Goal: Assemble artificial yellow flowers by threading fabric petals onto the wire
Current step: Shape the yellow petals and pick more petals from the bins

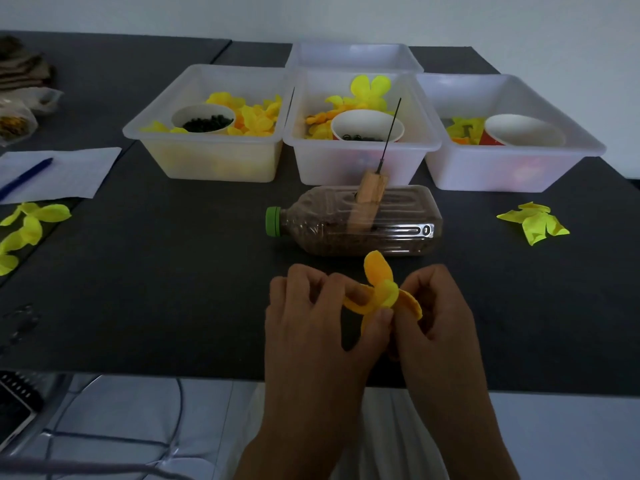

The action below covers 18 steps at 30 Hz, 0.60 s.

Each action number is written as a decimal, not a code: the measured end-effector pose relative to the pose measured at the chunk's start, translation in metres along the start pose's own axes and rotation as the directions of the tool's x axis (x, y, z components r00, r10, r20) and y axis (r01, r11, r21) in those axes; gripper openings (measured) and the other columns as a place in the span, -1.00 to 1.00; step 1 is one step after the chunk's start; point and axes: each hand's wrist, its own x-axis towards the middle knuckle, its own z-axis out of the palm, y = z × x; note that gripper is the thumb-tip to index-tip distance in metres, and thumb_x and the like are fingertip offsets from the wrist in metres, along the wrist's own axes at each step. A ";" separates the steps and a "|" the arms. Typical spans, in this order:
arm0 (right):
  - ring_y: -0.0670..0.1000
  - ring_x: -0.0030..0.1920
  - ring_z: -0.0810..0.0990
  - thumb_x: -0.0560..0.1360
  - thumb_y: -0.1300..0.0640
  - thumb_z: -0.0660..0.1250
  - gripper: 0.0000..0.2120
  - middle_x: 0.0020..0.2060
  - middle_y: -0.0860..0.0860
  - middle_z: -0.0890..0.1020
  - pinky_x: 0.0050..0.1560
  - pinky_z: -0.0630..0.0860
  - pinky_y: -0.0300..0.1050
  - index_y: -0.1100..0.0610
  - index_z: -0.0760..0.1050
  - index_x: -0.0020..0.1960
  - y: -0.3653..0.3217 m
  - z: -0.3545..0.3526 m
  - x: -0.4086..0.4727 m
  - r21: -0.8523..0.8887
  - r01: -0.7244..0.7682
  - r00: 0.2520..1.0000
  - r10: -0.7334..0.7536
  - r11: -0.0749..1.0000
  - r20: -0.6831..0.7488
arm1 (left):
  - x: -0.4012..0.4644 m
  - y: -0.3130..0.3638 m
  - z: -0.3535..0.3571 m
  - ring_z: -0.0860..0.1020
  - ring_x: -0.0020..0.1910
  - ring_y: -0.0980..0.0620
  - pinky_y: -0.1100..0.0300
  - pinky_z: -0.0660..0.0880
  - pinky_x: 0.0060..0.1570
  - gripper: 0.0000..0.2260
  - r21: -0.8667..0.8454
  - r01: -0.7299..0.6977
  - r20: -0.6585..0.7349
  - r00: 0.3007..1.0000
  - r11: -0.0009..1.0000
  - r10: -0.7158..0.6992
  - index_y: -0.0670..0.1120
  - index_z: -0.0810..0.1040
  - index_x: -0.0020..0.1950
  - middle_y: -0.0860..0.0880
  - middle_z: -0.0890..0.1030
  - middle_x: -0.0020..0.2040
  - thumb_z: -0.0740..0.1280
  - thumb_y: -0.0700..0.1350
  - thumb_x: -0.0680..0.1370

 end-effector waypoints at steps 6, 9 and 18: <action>-0.15 -0.28 0.54 0.44 0.07 0.26 -0.91 -0.24 -0.19 0.56 -0.36 0.46 -0.28 -0.01 0.36 -0.20 0.001 0.006 -0.003 -0.034 0.073 0.997 -0.073 0.997 0.022 | 0.005 0.011 -0.009 0.52 -0.03 0.31 0.38 0.47 -0.15 -0.67 -0.297 0.152 0.118 0.986 0.943 -0.122 0.21 0.45 -0.12 0.28 0.53 -0.04 0.16 0.40 0.35; -0.19 -0.31 0.51 0.41 0.01 0.23 -0.90 -0.28 -0.22 0.54 -0.33 0.44 -0.36 -0.01 0.35 -0.23 0.001 0.009 -0.003 -0.050 0.094 0.996 -0.095 0.994 -0.002 | 0.006 0.015 -0.012 0.56 -0.08 0.32 0.42 0.48 -0.18 -0.59 -0.383 0.173 0.135 0.982 0.908 -0.130 0.18 0.49 -0.09 0.33 0.58 -0.06 0.19 0.43 0.28; -0.06 -0.28 0.52 0.48 0.00 0.25 -0.87 -0.28 -0.03 0.54 -0.29 0.48 -0.26 0.01 0.38 -0.21 0.004 0.012 -0.006 -0.048 0.118 0.993 -0.117 0.992 0.013 | 0.007 0.004 -0.012 0.59 -0.20 0.23 0.46 0.45 -0.23 -0.86 -0.503 0.222 0.145 0.974 0.835 -0.172 0.01 0.53 -0.21 0.14 0.63 -0.22 0.41 0.03 0.46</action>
